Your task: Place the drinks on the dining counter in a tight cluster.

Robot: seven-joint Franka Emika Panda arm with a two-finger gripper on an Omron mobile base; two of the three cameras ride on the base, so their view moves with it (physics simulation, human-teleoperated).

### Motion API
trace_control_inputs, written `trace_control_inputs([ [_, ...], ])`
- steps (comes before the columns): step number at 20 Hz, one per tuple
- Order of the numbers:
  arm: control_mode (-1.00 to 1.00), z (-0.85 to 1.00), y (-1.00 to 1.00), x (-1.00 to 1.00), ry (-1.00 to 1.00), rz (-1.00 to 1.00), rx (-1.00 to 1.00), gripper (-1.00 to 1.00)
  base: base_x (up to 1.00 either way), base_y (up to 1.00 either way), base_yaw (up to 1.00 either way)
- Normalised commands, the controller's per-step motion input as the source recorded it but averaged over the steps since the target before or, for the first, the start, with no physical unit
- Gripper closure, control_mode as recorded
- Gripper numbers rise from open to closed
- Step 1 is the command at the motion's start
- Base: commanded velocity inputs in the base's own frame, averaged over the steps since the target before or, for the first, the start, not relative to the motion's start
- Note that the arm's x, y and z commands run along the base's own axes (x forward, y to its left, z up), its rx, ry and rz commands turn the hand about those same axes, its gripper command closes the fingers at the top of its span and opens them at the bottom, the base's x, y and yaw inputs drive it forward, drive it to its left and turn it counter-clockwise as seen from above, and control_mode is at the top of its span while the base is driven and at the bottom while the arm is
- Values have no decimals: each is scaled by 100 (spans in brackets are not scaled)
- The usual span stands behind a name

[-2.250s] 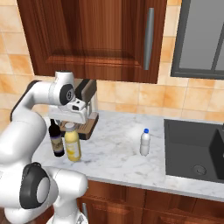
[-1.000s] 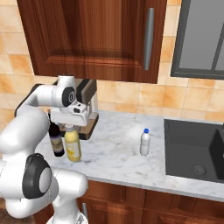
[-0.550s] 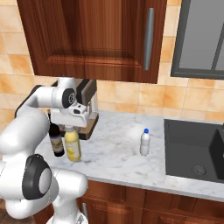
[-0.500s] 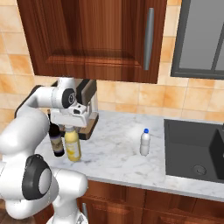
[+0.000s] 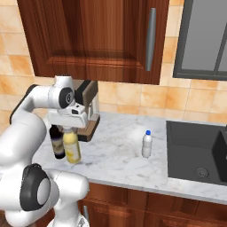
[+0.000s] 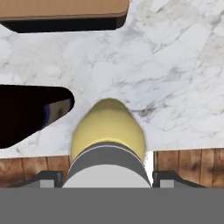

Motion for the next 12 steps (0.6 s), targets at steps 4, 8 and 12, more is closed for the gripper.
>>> trace_control_inputs([
  [4, -100, 54, -1, -31, 0, 0, 0, 100, 0, 0, 0],
  [8, -100, 45, -7, -35, 0, 0, 0, 100, 0, 0, 0],
  [12, -100, 39, -22, -46, 0, 0, 0, 100, 0, 0, 0],
])
